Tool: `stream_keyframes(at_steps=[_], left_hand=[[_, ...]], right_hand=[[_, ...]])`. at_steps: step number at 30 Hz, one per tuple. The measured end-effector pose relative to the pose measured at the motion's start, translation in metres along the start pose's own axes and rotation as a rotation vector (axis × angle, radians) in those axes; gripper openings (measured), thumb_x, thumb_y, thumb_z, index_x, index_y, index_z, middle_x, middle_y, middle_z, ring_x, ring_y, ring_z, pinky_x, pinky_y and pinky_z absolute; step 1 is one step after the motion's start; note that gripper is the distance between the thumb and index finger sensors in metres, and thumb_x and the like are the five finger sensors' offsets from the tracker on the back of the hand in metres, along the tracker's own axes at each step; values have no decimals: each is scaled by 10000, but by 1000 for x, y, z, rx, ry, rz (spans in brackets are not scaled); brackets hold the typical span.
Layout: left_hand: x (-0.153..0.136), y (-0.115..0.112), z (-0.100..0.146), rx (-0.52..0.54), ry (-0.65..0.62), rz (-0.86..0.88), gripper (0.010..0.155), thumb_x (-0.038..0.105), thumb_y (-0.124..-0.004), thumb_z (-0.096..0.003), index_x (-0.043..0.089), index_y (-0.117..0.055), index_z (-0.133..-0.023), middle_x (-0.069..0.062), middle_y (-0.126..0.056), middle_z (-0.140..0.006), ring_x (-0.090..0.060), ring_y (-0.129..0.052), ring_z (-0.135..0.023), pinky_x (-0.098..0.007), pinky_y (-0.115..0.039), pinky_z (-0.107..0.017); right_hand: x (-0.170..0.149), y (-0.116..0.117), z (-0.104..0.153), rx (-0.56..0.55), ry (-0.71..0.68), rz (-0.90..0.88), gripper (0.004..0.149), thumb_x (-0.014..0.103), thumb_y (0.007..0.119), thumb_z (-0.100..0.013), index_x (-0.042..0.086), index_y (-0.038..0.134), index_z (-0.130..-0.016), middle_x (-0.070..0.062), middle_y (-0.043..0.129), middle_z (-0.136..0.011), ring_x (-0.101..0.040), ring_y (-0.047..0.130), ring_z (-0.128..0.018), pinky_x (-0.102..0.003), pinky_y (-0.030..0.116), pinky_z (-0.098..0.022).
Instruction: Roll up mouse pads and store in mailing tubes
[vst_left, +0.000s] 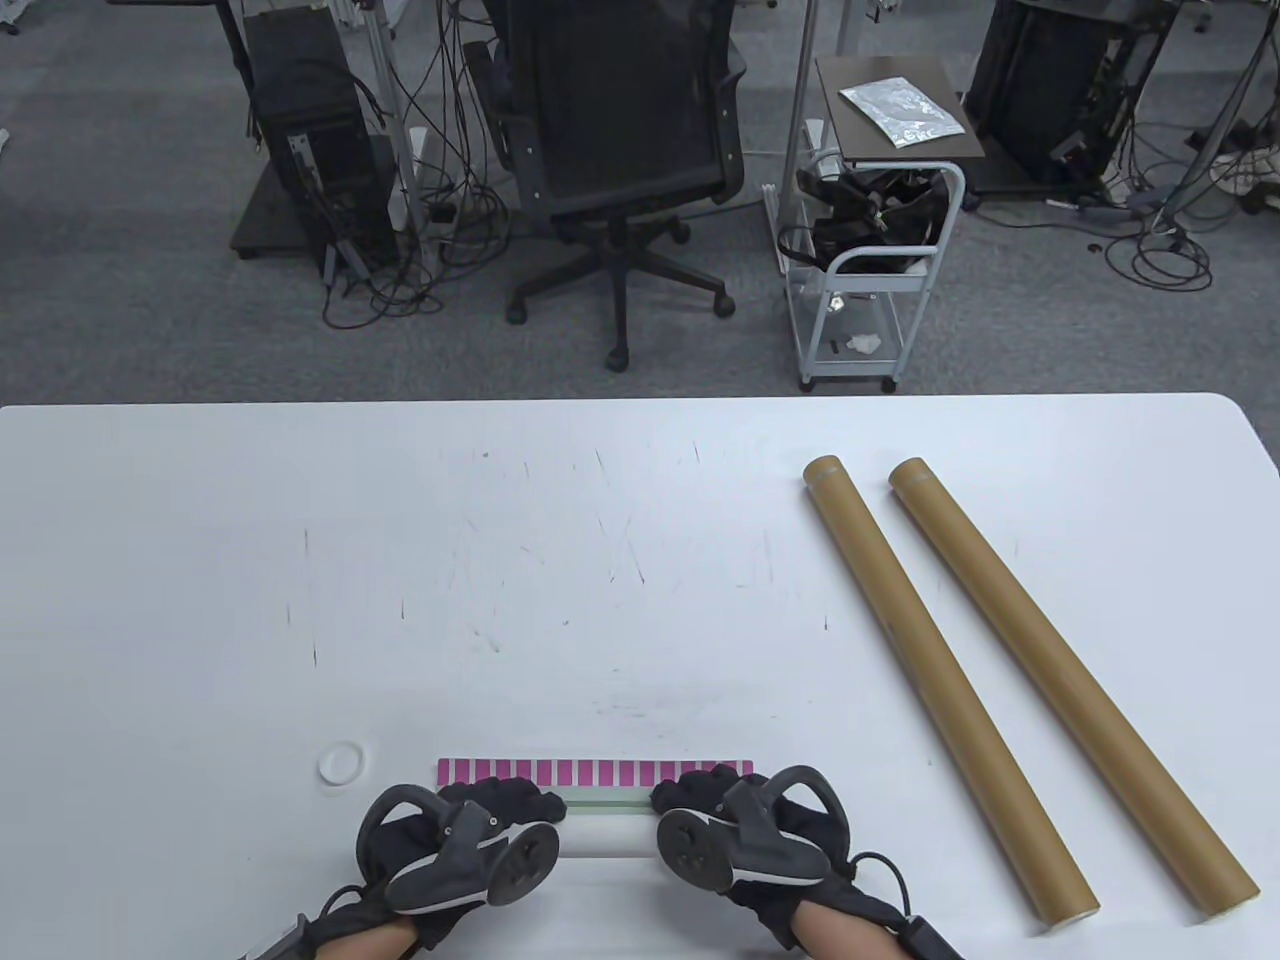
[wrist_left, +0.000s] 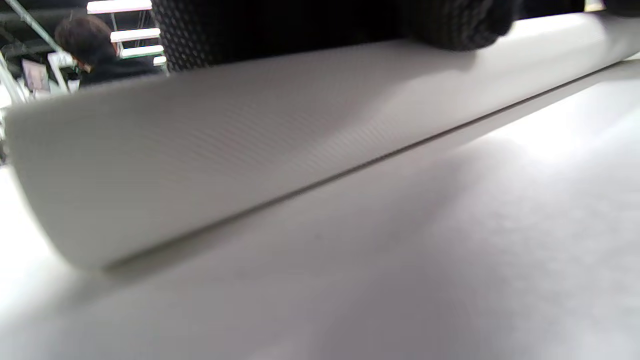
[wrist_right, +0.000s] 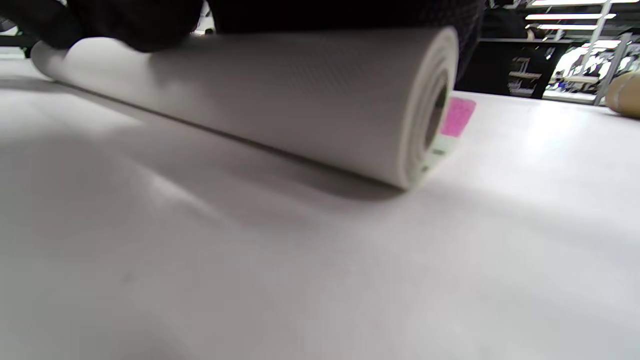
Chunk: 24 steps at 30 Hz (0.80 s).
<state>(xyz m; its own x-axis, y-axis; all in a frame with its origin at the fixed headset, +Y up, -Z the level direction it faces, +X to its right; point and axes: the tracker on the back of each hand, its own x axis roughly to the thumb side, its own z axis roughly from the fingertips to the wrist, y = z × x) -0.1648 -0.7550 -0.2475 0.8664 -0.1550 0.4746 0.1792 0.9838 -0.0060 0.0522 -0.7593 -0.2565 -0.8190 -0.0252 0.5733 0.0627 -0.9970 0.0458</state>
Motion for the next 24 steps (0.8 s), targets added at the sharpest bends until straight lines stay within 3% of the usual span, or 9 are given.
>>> stream_keyframes(at_steps=[8, 11, 13, 18, 21, 24], left_hand=[[0, 3, 1, -60, -73, 9, 481, 449, -688, -399, 359, -771, -864, 84, -920, -825, -134, -1005, -705, -280, -883, -522], [-3, 2, 0, -65, -67, 33, 481, 444, -673, -404, 363, -767, -868, 85, -915, -830, -134, -999, -708, -280, -875, -526], [-3, 1, 0, -74, -61, 51, 480, 442, -670, -407, 364, -765, -870, 84, -912, -835, -136, -994, -713, -281, -869, -533], [4, 5, 8, 49, -67, -50, 481, 474, -704, -402, 393, -733, -875, 106, -860, -882, -136, -946, -782, -304, -839, -593], [11, 5, 7, 50, -62, -150, 477, 476, -700, -400, 385, -741, -866, 115, -895, -833, -115, -979, -726, -278, -861, -556], [7, 4, 5, 22, -51, -103, 482, 471, -688, -401, 380, -740, -871, 108, -897, -835, -117, -980, -731, -282, -862, -560]], right_hand=[[2, -4, 0, 74, -39, -56, 556, 427, 707, -448, 176, 759, -941, -86, 847, -861, -287, 888, -683, -450, 769, -560], [6, -10, 4, -27, -43, -5, 570, 436, 728, -432, 198, 729, -950, -64, 823, -877, -273, 867, -704, -443, 755, -576], [10, -7, 3, 3, -58, 14, 532, 408, 749, -433, 206, 742, -925, -47, 840, -843, -252, 885, -669, -424, 771, -556], [6, -5, 0, -7, -32, -2, 507, 360, 711, -451, 202, 746, -931, -56, 843, -854, -261, 885, -679, -427, 772, -556], [4, -2, 0, -3, -19, -18, 509, 352, 685, -461, 200, 737, -944, -56, 835, -869, -264, 879, -695, -430, 767, -565], [3, -2, 0, 2, -14, -22, 512, 360, 668, -468, 205, 727, -952, -51, 834, -877, -262, 885, -697, -423, 775, -561]])
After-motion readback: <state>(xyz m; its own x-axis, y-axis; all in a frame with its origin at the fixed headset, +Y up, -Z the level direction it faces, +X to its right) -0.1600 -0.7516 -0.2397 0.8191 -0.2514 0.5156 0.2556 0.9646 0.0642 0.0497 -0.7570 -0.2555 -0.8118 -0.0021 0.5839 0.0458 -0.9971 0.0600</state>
